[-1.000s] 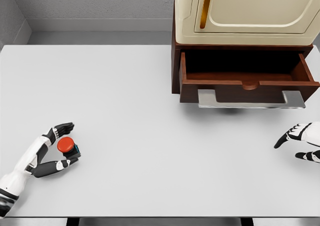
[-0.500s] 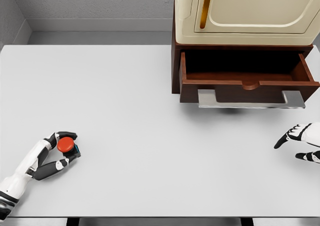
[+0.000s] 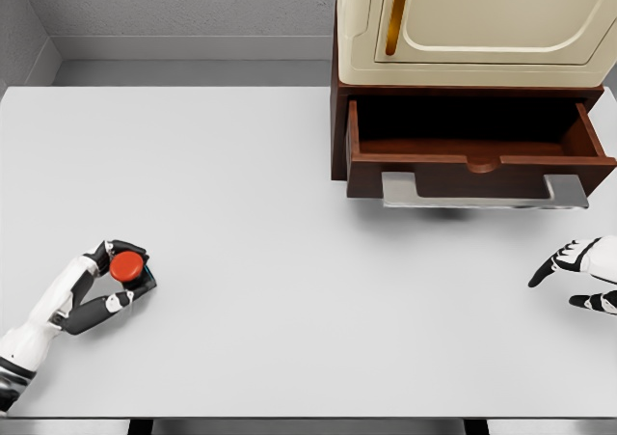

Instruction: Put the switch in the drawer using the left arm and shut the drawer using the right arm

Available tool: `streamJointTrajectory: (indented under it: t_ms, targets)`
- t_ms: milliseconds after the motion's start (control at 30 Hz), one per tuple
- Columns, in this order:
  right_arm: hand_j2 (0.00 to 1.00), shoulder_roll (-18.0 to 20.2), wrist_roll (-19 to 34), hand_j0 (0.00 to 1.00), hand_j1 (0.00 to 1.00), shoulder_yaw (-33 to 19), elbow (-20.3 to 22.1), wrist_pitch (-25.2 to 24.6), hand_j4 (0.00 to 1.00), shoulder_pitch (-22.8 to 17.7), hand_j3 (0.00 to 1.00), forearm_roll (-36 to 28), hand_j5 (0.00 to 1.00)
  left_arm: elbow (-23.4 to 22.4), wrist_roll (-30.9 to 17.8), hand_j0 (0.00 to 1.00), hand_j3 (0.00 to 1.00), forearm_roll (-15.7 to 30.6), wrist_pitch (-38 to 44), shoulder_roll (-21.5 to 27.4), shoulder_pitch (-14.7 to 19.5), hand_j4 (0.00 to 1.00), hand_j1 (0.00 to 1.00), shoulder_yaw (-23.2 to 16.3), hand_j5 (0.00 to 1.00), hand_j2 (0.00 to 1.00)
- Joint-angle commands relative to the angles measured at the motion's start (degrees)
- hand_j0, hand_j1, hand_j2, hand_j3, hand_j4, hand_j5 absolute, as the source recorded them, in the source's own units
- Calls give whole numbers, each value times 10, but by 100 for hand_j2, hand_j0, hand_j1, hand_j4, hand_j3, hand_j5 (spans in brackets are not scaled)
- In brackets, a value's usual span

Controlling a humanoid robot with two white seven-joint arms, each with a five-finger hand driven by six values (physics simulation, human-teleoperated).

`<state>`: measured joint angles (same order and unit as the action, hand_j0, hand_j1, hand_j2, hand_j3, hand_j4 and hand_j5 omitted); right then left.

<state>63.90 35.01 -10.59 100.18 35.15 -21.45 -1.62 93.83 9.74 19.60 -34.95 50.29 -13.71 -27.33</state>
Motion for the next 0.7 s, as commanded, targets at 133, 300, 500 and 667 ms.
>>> streamJointTrajectory:
  t_ms: [133,300,500,667]
  targets:
    - [65,1,0,65,65,0,-4,-2,65,-5,65,-5,65,11,0,35,35,1,-1,2,13,35,35,1,35,35]
    - [65,0,0,65,65,-4,-18,-2,65,-7,65,-4,65,11,0,34,34,1,-1,3,33,34,34,1,34,34]
    - [66,0,0,66,66,-4,-24,-2,66,-7,66,-4,66,20,-2,34,34,2,-1,2,56,34,34,0,34,34]
    - [66,0,0,66,66,-2,-24,-2,66,-9,66,-4,66,34,-3,34,34,-1,-1,-3,74,34,34,-2,34,34]
